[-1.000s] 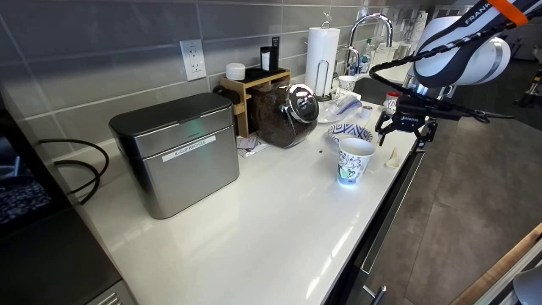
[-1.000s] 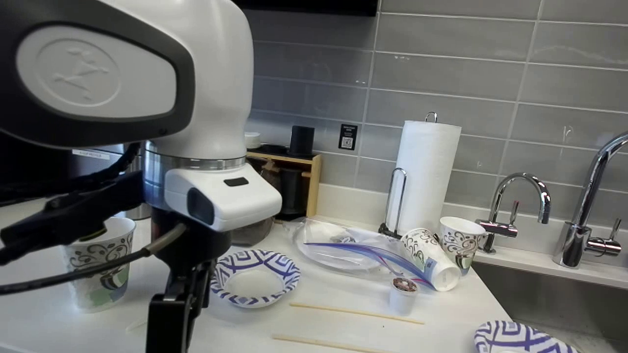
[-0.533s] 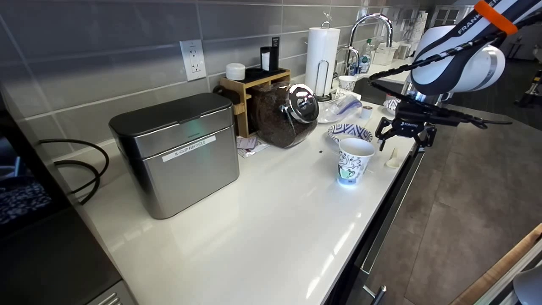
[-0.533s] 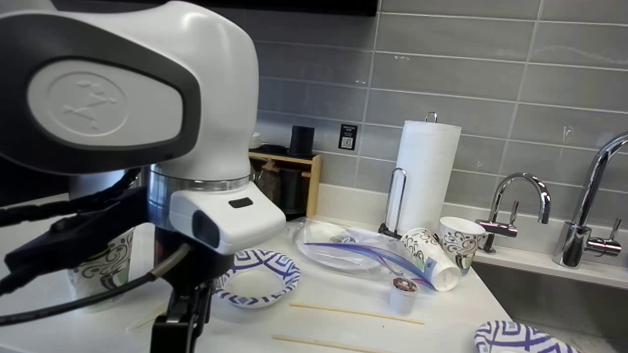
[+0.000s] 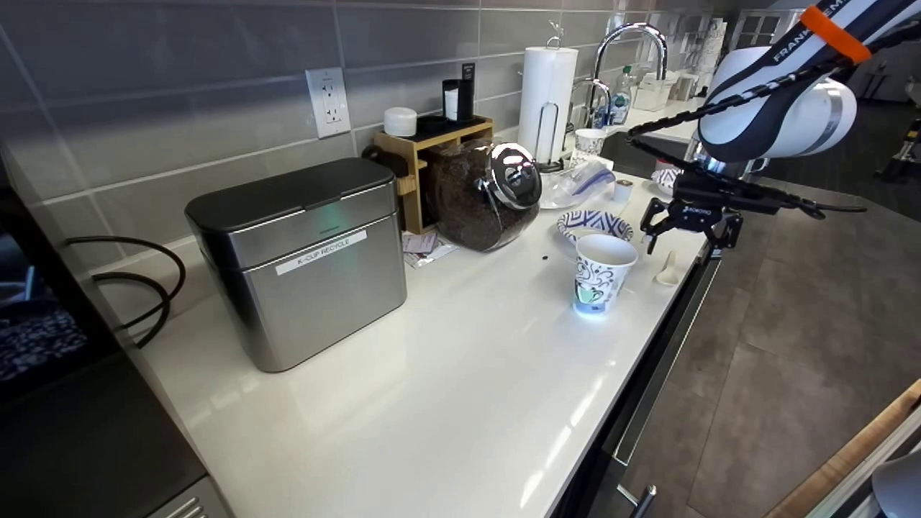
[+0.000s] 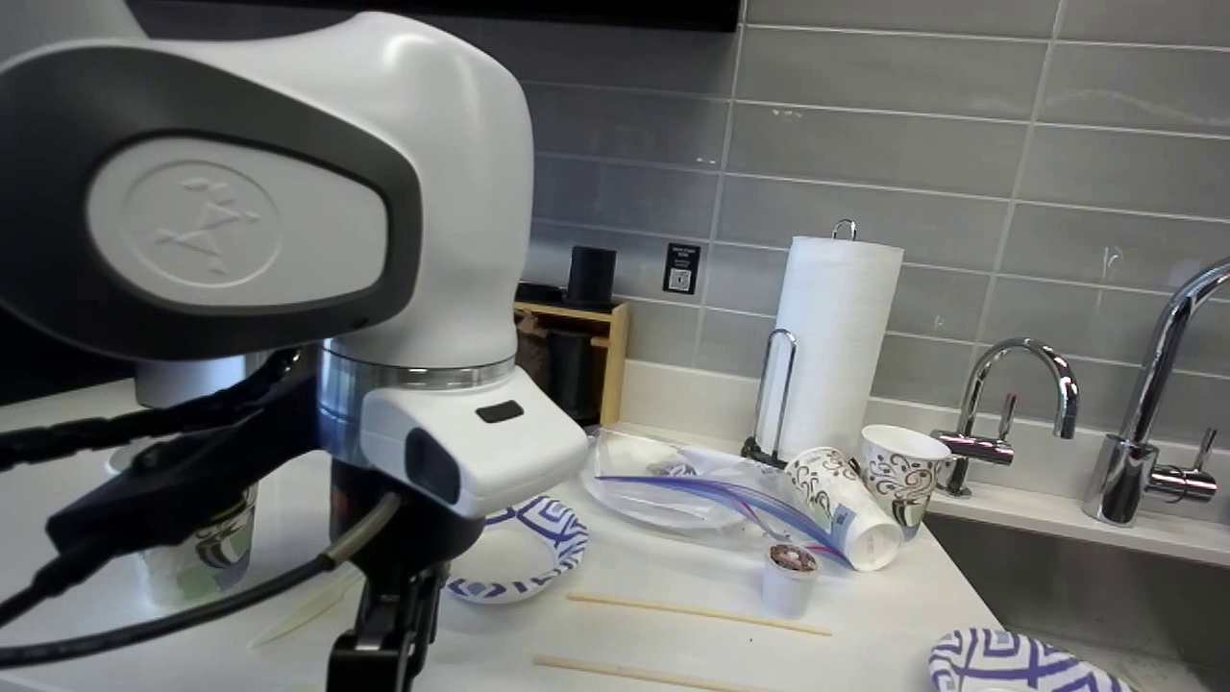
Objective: Scoop up the beans in the coffee cup with the spoon and put them onto the bowl
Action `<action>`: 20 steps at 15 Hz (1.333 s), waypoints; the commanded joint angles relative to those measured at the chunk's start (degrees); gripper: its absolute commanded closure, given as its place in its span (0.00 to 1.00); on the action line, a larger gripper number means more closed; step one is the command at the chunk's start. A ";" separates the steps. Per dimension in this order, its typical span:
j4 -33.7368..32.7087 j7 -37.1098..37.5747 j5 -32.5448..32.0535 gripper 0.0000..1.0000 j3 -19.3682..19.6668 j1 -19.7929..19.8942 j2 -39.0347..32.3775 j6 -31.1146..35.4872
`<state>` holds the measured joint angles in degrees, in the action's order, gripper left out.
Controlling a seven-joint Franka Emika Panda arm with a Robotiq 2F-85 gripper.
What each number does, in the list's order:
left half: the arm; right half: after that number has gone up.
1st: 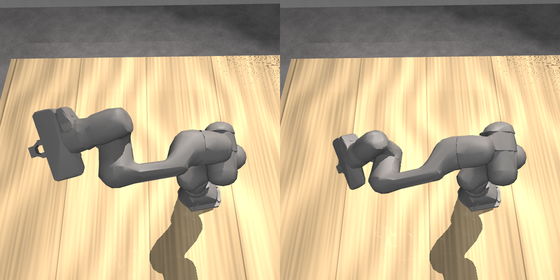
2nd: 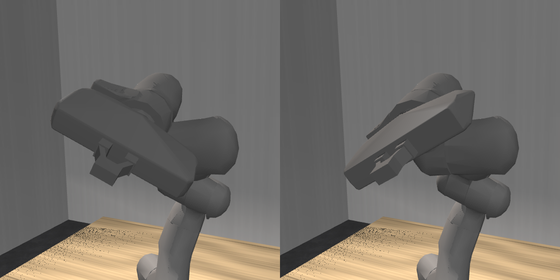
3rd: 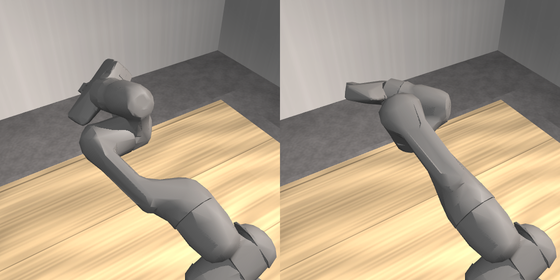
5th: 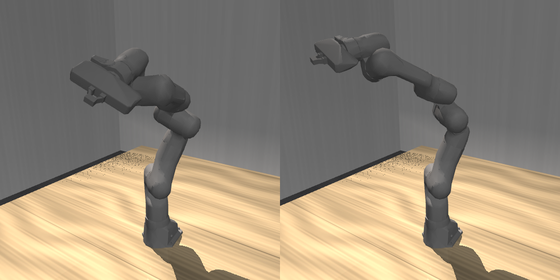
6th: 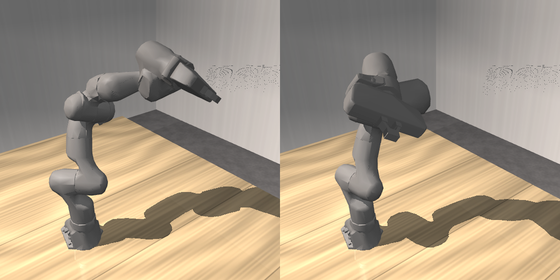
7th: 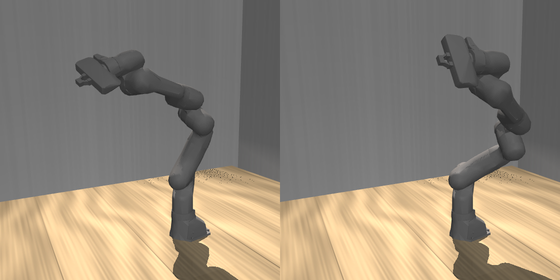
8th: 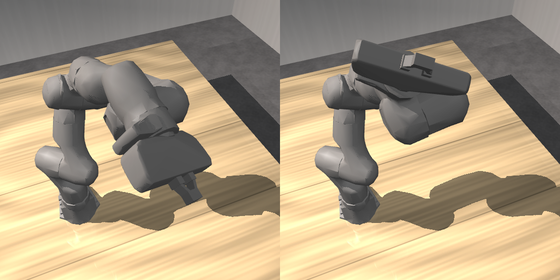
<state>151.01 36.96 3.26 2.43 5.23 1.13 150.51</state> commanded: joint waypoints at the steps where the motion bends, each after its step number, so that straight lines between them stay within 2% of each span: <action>1: -1.23 0.57 -0.69 0.12 0.52 -0.30 -2.45 1.93; 2: -1.55 0.59 -0.81 0.31 0.63 -0.33 -2.87 1.97; 3: -1.85 0.67 -0.97 0.41 0.76 -0.37 -3.31 2.00; 11: -3.35 0.51 -0.83 0.99 1.76 -0.59 -4.70 1.36; 17: -3.57 -2.46 3.21 0.97 1.38 -0.68 -0.32 -4.97; 20: -4.79 2.74 0.22 0.97 1.28 -0.58 3.83 -13.55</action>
<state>146.78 36.58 4.25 3.58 5.12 -0.02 145.02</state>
